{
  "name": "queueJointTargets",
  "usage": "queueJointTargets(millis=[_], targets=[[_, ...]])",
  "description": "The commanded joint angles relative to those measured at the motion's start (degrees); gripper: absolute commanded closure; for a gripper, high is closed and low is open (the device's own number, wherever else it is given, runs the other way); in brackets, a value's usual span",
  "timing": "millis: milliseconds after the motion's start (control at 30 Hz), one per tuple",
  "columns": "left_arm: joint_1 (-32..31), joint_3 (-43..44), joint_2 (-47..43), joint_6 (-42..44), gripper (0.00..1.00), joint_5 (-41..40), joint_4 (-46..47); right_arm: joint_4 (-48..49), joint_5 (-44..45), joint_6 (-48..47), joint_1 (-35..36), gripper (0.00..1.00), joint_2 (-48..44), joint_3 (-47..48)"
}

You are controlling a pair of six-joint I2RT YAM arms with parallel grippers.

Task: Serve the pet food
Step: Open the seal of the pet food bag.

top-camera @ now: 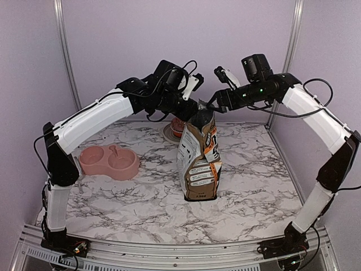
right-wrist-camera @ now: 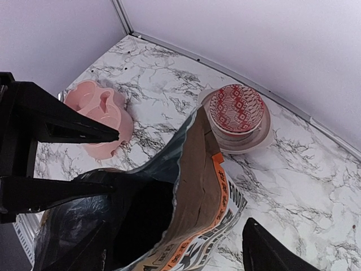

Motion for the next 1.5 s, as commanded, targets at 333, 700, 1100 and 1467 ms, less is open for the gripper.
queueJointTargets(millis=[333, 700, 1100, 1467], targets=[[-0.1, 1.7, 1.6, 4.2, 1.0, -9.7, -0.8, -4.4, 8.0, -1.0, 1.7, 0.71, 6.3, 7.7], [0.8, 1.5, -2.1, 1.3, 1.0, -27.9, -5.5, -6.5, 14.9, -2.2, 1.7, 1.0, 3.9, 7.9], [0.8, 3.4, -7.4, -6.5, 1.0, -24.3, -10.8, -3.3, 9.9, -2.4, 1.7, 1.0, -0.4, 3.5], [0.8, 0.9, -9.5, -15.3, 0.48, -13.3, -10.0, -1.0, 5.0, -2.3, 1.7, 0.5, -1.4, 1.9]])
